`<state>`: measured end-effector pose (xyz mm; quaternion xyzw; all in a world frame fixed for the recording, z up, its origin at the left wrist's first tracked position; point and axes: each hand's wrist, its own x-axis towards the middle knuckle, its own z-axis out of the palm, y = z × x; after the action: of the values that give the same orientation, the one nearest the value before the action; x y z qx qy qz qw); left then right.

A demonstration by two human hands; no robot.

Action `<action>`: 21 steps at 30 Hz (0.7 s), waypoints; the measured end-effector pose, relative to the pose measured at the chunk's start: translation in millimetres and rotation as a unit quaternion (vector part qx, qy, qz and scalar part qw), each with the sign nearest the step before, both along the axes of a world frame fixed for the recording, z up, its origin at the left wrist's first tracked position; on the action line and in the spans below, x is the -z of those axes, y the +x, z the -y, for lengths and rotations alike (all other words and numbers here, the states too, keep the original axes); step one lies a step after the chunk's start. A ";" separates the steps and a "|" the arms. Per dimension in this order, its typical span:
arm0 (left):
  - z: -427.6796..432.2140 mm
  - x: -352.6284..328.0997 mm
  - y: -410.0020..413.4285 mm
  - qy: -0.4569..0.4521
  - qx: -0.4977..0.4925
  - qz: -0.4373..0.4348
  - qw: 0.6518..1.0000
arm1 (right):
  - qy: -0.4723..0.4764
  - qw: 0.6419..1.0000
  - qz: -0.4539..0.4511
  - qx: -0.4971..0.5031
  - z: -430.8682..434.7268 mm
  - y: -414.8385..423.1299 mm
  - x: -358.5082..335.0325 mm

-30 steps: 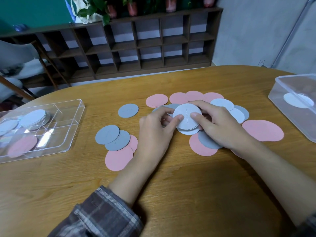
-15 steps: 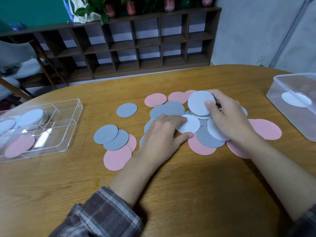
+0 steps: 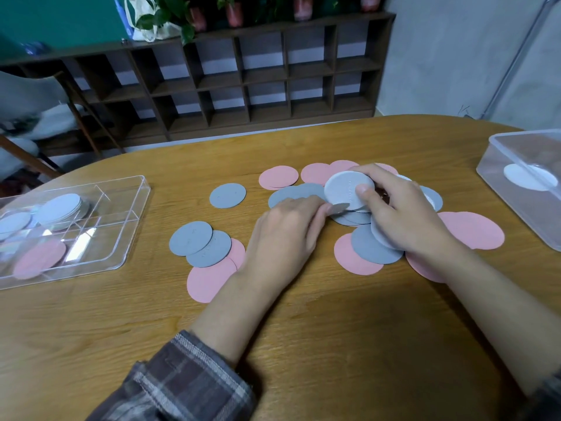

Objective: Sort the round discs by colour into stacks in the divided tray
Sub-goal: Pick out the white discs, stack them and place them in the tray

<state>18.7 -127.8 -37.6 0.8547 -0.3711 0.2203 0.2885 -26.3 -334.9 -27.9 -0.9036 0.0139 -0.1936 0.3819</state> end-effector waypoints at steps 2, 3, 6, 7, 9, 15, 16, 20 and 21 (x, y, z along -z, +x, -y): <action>-0.8 -1.8 -1.2 -0.034 -0.004 -0.002 0.999 | 0.004 1.000 -0.005 -0.009 -1.1 -1.2 -1.0; -1.0 -3.2 -1.8 -0.046 -0.008 -0.001 0.999 | 0.008 1.000 -0.007 -0.012 -1.2 -1.7 -1.4; -0.2 -7.1 -3.3 -0.056 -0.017 -0.008 0.998 | 0.023 1.000 -0.005 -0.021 -2.7 -4.0 -3.2; 0.1 -7.8 -3.3 -0.057 -0.016 -0.010 0.998 | 0.028 0.999 -0.006 -0.025 -3.4 -4.4 -3.5; 0.2 -7.6 -2.0 -0.064 -0.016 -0.017 0.998 | 0.031 0.999 -0.014 -0.033 -4.7 -5.1 -3.8; 0.8 -4.7 -1.7 -0.112 -0.026 -0.118 0.986 | 0.035 0.997 -0.035 -0.061 -7.1 -4.5 -2.4; 0.9 -5.3 -2.3 -0.117 -0.030 -0.132 0.984 | 0.036 0.997 -0.037 -0.065 -7.9 -4.6 -2.1; 1.5 -5.4 -0.9 -0.122 -0.050 -0.145 0.981 | 0.017 0.996 -0.044 -0.075 -9.9 -5.8 -1.5; 1.3 -5.1 -0.9 -0.122 -0.053 -0.141 0.981 | 0.006 0.996 -0.048 -0.077 -11.1 -6.4 -2.0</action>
<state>17.9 -129.2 -32.5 0.8541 -0.2506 0.1562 0.4281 -32.7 -323.8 -25.8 -0.9079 -0.0364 -0.1202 0.3999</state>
